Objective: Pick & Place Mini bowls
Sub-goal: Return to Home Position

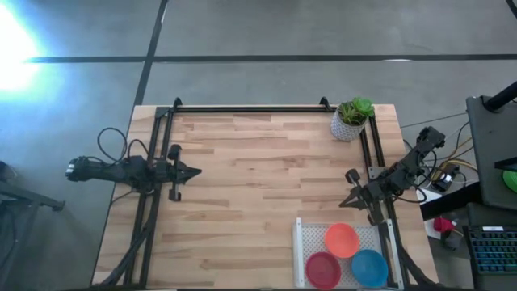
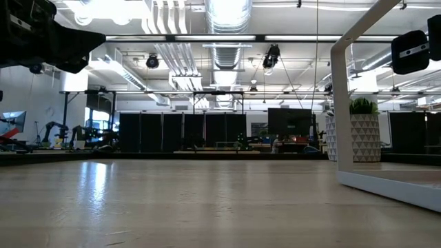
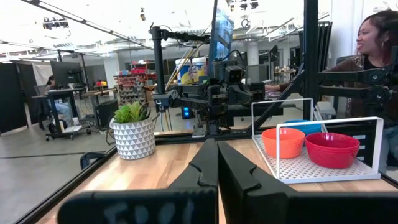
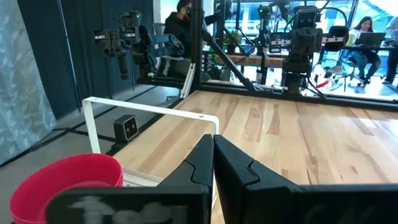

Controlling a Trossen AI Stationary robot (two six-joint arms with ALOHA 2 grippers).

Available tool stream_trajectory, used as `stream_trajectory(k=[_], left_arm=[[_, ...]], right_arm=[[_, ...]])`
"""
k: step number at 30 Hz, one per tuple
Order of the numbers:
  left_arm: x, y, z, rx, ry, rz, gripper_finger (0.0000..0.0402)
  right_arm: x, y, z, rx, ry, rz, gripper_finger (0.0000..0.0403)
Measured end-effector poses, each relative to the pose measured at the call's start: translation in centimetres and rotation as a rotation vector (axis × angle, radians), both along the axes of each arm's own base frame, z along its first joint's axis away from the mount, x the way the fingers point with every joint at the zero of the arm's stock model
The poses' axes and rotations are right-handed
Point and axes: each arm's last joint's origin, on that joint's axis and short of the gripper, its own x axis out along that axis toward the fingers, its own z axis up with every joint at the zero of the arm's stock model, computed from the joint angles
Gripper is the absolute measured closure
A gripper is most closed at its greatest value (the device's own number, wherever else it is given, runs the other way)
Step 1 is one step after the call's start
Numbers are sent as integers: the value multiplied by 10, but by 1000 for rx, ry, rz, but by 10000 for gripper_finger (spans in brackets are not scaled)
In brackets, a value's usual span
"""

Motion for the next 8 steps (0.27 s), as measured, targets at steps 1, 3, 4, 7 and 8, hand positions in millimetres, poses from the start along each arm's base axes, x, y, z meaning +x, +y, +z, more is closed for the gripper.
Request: stream_trajectory(k=[1, 3, 4, 7, 8], left_arm=[[0, 0, 0, 0, 0, 0, 402], [0, 0, 0, 0, 0, 0, 402], [0, 0, 0, 0, 0, 0, 402], [0, 0, 0, 0, 0, 0, 402], [0, 0, 0, 0, 0, 0, 402]], right_arm=[[0, 0, 0, 2, 0, 0, 394], [0, 0, 0, -5, -3, 0, 394], [0, 0, 0, -6, -3, 0, 394], [0, 0, 0, 2, 0, 0, 394], [0, 0, 0, 1, 0, 0, 394]])
